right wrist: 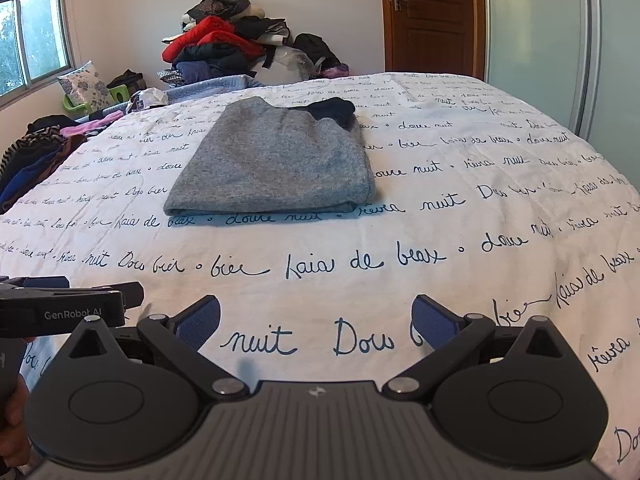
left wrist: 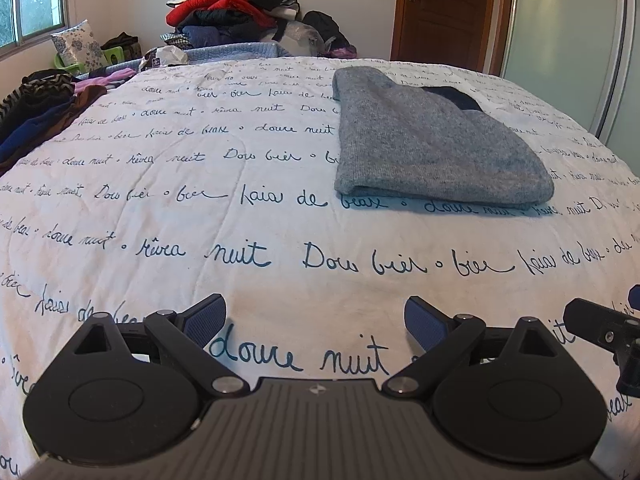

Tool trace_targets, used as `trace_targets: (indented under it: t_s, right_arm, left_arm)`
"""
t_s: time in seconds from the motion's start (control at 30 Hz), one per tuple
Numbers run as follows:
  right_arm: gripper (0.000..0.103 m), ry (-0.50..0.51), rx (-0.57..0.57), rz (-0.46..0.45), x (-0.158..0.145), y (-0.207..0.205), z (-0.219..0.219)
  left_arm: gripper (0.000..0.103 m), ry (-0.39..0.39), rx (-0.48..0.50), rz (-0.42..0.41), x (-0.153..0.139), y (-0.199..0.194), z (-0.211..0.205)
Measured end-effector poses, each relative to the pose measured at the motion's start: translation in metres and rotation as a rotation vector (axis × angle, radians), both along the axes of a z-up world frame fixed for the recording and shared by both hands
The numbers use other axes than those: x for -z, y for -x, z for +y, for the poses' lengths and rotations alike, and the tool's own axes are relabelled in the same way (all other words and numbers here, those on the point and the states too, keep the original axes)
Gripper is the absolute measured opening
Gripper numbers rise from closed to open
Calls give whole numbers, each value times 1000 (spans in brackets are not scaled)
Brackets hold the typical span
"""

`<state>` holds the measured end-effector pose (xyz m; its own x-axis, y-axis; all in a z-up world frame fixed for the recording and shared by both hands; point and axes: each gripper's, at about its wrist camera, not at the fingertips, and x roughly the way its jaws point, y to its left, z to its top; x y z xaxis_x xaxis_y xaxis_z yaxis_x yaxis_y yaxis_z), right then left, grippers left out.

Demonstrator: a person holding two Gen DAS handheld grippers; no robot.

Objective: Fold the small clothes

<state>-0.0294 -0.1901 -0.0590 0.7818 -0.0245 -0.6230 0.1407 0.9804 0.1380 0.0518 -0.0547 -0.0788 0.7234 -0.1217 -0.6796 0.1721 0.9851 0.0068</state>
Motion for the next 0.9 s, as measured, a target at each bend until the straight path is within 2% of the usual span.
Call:
trace_targets:
  t_s: [0.9]
  right_arm:
    - [103,-10,3,14,5,1,-1]
  left_arm:
    - [95,5,2,6,0,2,-1]
